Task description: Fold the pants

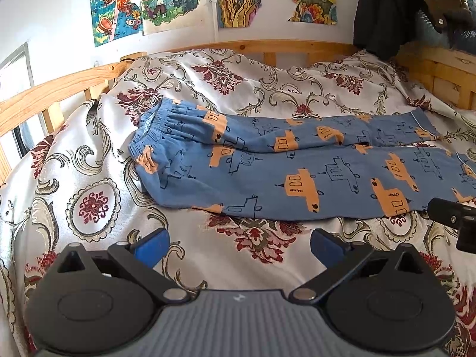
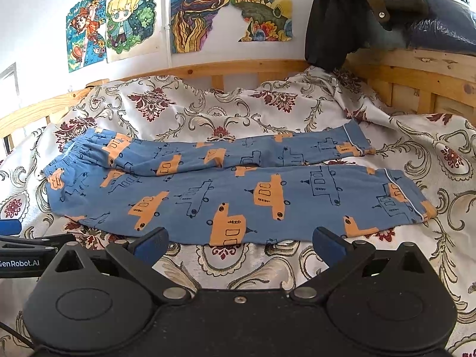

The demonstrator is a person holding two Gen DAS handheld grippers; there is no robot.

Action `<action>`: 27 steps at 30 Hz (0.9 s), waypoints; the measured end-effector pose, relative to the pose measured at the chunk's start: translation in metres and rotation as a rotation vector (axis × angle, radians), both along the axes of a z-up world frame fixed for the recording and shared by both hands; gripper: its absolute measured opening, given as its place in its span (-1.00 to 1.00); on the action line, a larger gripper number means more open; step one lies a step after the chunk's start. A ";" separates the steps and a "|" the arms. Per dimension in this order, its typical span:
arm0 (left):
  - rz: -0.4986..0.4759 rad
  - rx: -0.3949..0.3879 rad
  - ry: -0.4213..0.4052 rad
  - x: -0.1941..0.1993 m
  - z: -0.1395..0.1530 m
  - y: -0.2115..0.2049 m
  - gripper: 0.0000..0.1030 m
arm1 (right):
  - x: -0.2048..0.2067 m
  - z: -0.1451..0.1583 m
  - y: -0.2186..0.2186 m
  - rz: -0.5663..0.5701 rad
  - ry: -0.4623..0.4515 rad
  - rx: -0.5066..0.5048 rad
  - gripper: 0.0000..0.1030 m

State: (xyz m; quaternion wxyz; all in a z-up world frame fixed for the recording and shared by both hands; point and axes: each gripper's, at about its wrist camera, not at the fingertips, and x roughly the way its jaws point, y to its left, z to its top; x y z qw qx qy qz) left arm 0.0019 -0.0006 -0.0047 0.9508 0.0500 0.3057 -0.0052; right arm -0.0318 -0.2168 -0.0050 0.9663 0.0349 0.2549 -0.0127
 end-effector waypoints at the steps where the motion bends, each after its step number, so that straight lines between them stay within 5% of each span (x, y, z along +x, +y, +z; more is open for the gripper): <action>1: 0.001 0.000 0.002 0.000 0.000 0.000 1.00 | -0.001 -0.001 0.001 -0.001 0.002 0.000 0.99; 21: 0.014 -0.036 0.049 0.016 0.004 -0.004 1.00 | 0.006 0.005 -0.007 -0.004 0.011 0.076 0.99; 27: -0.049 0.095 0.053 0.060 0.042 -0.002 1.00 | 0.011 0.009 -0.020 -0.021 -0.028 0.101 0.99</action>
